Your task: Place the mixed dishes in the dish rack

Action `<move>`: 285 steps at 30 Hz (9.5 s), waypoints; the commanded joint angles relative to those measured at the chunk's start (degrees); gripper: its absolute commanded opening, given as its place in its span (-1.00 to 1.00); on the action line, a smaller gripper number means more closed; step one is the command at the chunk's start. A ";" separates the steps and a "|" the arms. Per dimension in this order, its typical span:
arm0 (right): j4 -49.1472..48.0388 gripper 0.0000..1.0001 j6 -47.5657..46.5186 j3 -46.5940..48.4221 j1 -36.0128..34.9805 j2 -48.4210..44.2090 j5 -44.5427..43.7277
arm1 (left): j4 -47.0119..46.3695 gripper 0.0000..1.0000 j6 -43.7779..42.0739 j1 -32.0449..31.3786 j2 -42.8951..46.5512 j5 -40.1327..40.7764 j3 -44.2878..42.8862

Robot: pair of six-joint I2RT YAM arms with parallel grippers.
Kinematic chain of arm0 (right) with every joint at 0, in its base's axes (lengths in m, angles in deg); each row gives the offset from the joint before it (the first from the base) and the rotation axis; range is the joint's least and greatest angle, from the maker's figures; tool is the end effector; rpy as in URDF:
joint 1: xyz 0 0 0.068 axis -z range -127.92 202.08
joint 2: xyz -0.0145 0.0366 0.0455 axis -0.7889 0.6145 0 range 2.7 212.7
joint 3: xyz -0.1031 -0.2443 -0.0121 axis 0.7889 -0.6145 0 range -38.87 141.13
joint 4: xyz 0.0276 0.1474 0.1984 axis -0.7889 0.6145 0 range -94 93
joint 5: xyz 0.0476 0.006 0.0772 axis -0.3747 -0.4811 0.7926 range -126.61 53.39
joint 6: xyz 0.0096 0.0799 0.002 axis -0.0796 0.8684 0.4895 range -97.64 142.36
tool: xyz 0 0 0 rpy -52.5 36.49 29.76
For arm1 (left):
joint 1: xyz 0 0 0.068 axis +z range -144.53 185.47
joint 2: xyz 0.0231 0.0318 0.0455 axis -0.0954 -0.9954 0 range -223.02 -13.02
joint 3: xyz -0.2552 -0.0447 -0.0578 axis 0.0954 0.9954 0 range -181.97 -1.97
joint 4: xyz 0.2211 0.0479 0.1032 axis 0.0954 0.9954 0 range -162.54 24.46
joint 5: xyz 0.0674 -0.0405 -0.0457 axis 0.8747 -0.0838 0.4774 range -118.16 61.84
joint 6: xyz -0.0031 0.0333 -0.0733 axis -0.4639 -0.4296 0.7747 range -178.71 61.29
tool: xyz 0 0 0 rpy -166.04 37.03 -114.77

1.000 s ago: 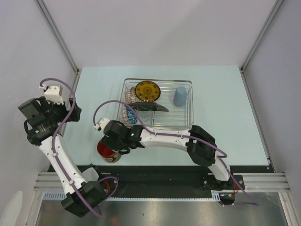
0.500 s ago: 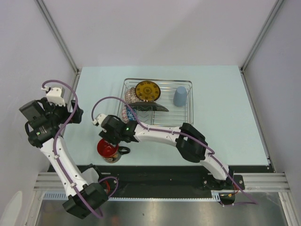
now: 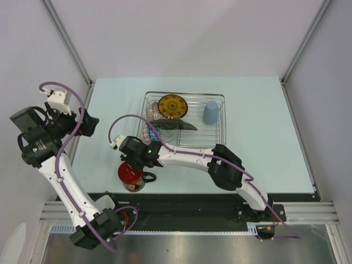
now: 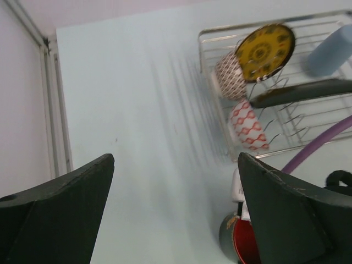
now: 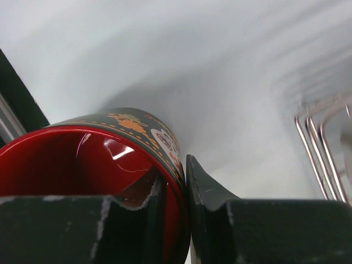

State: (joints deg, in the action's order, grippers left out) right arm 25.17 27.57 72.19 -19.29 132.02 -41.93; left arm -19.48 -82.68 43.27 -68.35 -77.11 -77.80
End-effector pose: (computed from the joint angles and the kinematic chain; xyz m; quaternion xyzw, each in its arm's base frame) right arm 0.1714 0.4887 0.1908 -0.4939 0.7891 0.1908 0.3114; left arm 0.1671 0.0630 0.3971 0.1016 0.8163 -0.0873 0.5618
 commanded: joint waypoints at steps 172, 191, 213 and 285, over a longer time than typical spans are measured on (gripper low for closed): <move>-84.47 0.31 81.45 -60.00 40.52 -52.05 32.20 | -27.75 -0.99 39.26 -56.35 -16.39 1.75 -22.25; -3.07 0.23 -11.06 -38.31 6.65 -59.56 -25.06 | -25.37 -0.99 39.35 -49.59 -17.18 -0.36 -25.07; 6.24 0.38 -37.82 -0.33 3.78 -21.57 -22.98 | -30.11 -0.99 42.51 -33.76 -11.82 -7.48 -14.08; -7.89 -0.99 -34.57 -14.47 14.33 -19.09 -12.78 | -36.62 -0.99 47.17 -29.54 -11.64 -9.50 -11.09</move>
State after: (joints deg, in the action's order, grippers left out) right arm 19.57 -15.03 60.91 -4.03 114.38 -57.67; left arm -46.21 -35.58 13.26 -83.39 -84.08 -87.57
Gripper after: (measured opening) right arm 0.135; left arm 0.251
